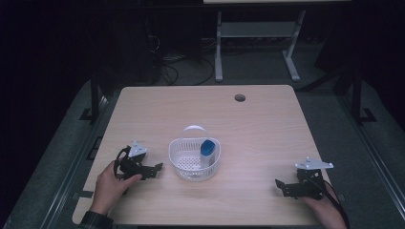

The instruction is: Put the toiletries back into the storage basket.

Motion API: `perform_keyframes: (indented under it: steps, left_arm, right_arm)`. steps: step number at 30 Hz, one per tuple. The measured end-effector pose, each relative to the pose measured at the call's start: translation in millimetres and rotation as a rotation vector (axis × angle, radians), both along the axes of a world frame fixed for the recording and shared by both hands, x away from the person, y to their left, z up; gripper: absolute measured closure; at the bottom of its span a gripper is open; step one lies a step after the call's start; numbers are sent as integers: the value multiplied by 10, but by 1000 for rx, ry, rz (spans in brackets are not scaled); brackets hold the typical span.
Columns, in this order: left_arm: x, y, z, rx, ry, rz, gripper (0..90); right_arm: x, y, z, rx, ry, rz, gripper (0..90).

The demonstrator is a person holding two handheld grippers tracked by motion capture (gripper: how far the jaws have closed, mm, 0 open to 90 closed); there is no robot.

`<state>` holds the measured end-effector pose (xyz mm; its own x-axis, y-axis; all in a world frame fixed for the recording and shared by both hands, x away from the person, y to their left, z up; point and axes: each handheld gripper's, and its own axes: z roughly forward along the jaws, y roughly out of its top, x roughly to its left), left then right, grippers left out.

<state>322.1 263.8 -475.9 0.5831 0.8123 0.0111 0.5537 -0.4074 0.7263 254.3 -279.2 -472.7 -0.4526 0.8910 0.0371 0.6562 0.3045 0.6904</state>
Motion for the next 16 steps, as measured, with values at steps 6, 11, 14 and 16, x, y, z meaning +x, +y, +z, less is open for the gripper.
perform_keyframes:
  steps: [6, 11, 14, 16]
  left_arm:
    - [0, 0, 0, 0, 0, 0, 130]
    - [0, 0, 0, 0, 0, 0, 131]
    - [0, 0, 0, 0, 0, 0, 130]
    - [0, 0, 0, 0, 0, 0, 130]
  right_arm:
    - [20, -27, -76, -25, 7, -19, 3]
    - [12, -47, -103, -6, -14, -31, 3]
    - [12, -47, -104, -5, -14, -31, 3]
    - [12, -47, -104, -5, -15, -31, 3]
